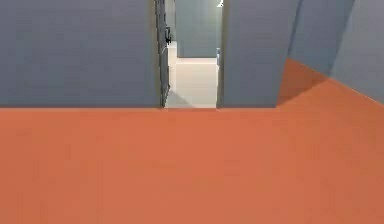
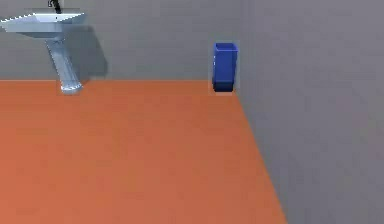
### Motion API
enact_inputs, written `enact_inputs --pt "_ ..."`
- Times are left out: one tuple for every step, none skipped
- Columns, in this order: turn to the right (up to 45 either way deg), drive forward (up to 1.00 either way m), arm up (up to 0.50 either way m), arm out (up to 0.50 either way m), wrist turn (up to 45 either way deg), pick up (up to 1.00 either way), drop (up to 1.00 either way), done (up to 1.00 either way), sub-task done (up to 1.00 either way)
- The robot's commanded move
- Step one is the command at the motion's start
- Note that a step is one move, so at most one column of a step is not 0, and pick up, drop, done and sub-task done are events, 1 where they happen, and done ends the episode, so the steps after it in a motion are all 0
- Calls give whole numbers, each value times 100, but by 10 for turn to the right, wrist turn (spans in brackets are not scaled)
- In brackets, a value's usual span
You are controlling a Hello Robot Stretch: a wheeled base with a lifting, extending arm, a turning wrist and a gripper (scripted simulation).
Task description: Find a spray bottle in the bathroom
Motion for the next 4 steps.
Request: enact_inputs --pt "-450 0 0 0 0 0 0 0 0" --pt "-420 0 0 0 0 0 0 0 0" --pt "0 100 0 0 0 0 0 0 0" --pt "-450 0 0 0 0 0 0 0 0"
